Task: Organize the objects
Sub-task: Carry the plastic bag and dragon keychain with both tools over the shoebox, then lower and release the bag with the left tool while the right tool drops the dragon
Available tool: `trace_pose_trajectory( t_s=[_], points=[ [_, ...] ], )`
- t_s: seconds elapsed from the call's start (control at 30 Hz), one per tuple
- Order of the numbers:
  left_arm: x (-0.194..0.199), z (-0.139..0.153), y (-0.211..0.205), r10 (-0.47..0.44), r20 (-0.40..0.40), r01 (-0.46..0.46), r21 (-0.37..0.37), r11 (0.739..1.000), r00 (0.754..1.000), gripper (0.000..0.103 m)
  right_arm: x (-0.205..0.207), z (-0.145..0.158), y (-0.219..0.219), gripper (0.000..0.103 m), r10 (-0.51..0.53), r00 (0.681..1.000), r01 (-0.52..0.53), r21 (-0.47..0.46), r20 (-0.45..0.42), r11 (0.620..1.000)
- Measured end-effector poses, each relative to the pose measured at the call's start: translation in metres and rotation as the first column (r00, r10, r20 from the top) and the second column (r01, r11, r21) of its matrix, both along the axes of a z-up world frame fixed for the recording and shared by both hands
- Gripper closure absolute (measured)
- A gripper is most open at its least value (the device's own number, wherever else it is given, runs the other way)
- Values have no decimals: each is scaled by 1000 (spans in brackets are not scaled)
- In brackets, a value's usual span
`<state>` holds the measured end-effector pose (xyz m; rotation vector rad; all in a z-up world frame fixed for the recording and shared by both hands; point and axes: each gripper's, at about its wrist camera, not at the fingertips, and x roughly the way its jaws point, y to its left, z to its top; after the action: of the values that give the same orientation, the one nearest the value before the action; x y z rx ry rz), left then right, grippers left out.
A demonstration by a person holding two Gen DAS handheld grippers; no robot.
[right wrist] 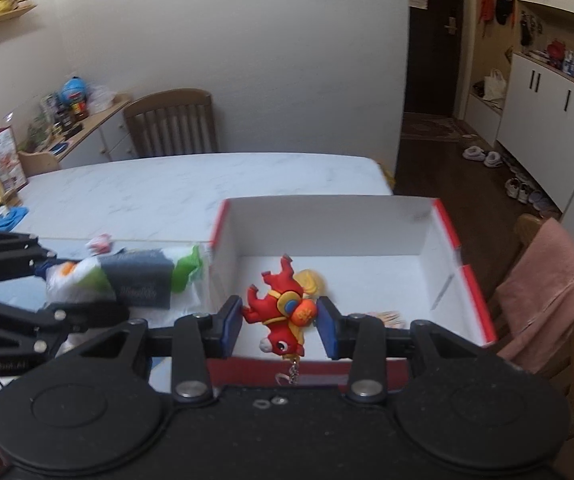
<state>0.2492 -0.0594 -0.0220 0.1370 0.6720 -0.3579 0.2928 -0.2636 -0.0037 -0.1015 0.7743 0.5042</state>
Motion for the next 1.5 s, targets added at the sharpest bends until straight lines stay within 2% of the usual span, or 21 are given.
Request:
trace_pose_trajectory(
  t_s=[0.37,0.7,0.83,1.0,1.2,1.33,1.5],
  points=[
    [50,-3,-51,-20,0,20,58,998,1000,64,57,-11,-38,64,-41,999,41,-5,-14,999],
    [87,-36,-84,-47,-27,51,181,982,999,64,105,-22,-42,64,-48,998,47,-26,-30,999],
    [99,-48,-96,-59,-71,71,191,979,996,64,122,-36,-36,64,-57,997,54,-62,-48,997],
    [109,-67,-104,-51,-112,76,226,971,992,64,146,-60,-34,64,-76,990,67,-76,-117,995],
    [124,-80,-107,-33,-174,72,222,972,984,64,163,-89,-26,64,-100,978,79,-117,-182,990],
    [135,-89,-109,-8,-233,65,235,970,973,64,168,-102,-21,64,-105,970,77,-135,-218,988],
    [147,-94,-104,8,-297,56,207,977,955,63,173,-109,-21,63,-120,958,91,-120,-262,989]
  ],
)
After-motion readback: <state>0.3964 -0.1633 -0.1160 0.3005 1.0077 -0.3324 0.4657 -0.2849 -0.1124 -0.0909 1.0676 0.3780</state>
